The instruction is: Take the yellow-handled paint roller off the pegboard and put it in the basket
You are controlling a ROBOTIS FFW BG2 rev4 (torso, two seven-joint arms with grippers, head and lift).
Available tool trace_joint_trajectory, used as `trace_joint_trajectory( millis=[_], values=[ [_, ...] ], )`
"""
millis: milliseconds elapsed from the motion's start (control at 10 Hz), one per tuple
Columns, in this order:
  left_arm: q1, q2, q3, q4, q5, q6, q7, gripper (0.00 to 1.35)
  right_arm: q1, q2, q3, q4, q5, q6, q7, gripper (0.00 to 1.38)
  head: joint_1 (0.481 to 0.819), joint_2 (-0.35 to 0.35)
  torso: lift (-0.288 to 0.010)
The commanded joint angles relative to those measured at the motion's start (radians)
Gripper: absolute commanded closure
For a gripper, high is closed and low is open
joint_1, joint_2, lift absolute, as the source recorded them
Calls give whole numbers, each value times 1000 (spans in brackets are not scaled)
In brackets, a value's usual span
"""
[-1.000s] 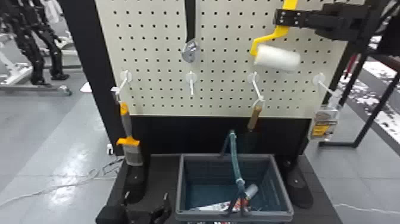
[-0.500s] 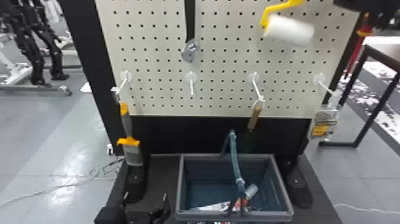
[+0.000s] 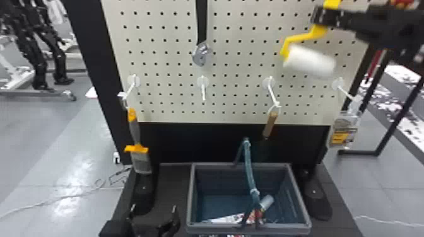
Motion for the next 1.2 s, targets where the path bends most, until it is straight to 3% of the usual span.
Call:
trace_joint_trajectory(
  millis=[0,200,600,800,1000,1100],
  values=[
    [4,-4,1,-1,2,-1,0,124,145,53,-112,-41,62,23,-1,1288,549,0,-100],
    [2,-4,0,-1,2,-1,0,124,285,131,-215,-65,133,35,2,1288,549,0,-100],
    [2,-4,-2,-1,1,4,0,124,480,257,-344,-54,258,43,43,1288,549,0,-100],
    [1,-4,-2,0,-1,5,0,122,553,329,-382,-24,334,43,78,1288,549,0,-100],
    [-1,-4,-2,4,-2,5,0,124,584,388,-381,65,393,15,121,1288,549,0,-100],
    [-2,-4,-3,5,-2,4,0,122,586,404,-361,119,409,0,132,1288,549,0,-100]
  ],
)
